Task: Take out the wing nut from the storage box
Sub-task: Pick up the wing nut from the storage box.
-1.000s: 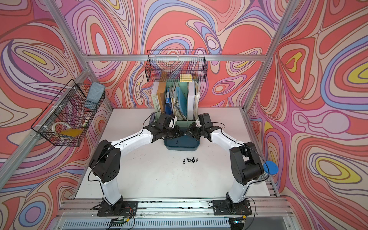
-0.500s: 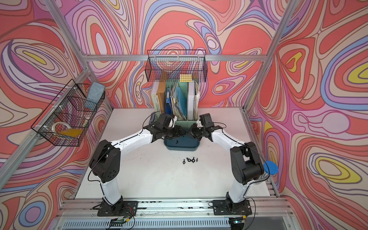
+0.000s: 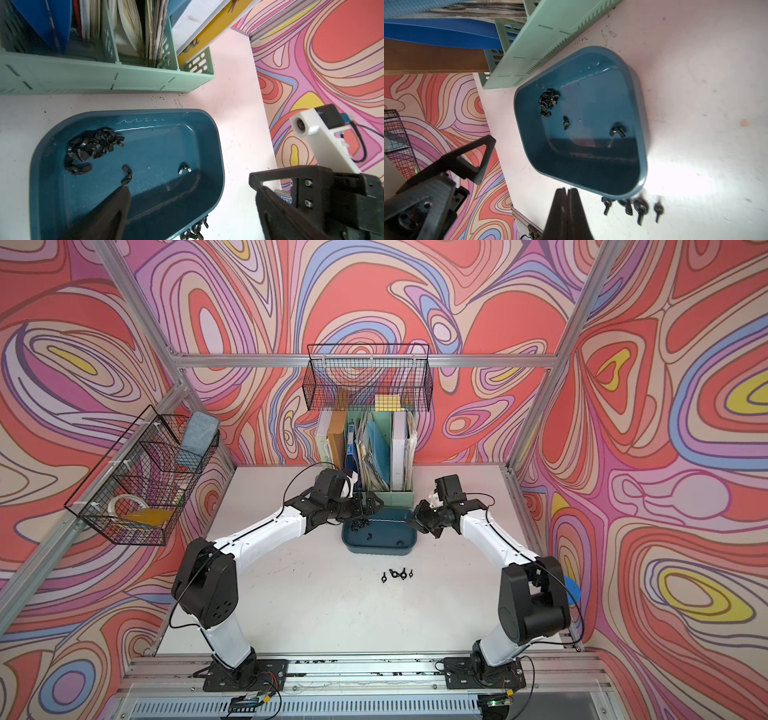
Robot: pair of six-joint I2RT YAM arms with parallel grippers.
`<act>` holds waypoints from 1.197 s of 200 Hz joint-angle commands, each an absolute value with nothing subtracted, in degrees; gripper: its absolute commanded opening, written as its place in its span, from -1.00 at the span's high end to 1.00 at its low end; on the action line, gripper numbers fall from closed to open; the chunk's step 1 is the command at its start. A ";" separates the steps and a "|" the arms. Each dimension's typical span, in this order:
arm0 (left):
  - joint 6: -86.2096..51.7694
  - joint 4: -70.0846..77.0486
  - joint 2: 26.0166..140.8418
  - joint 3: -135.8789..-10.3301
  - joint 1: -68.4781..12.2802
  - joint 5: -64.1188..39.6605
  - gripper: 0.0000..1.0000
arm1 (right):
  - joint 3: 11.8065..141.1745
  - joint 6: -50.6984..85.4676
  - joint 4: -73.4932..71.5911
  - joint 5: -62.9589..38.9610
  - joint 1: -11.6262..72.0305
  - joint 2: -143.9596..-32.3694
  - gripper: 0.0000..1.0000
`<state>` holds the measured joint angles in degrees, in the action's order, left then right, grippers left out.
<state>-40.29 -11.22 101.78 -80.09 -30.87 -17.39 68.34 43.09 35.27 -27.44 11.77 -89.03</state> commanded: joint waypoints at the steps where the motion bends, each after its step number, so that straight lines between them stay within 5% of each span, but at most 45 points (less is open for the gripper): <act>1: -38.29 -12.83 99.61 -78.52 -29.98 -15.50 -0.98 | 68.73 36.16 45.90 -23.50 10.80 -85.58 1.00; 82: -35.36 -14.13 96.63 -74.05 -29.68 -11.14 -0.98 | 69.73 33.76 45.19 -20.47 10.77 -84.49 1.00; 144: -32.63 -19.85 99.23 -76.73 -29.36 -11.51 -0.83 | 71.17 32.60 41.69 -19.28 12.00 -86.64 0.59; 168: -33.44 -23.47 100.55 -78.96 -28.23 -10.39 -0.94 | 72.78 31.73 39.92 -17.24 15.03 -88.81 0.45; 239: -34.44 -29.33 97.70 -79.11 -22.66 -6.74 -0.98 | 81.13 29.73 35.71 -13.23 23.80 -101.10 0.42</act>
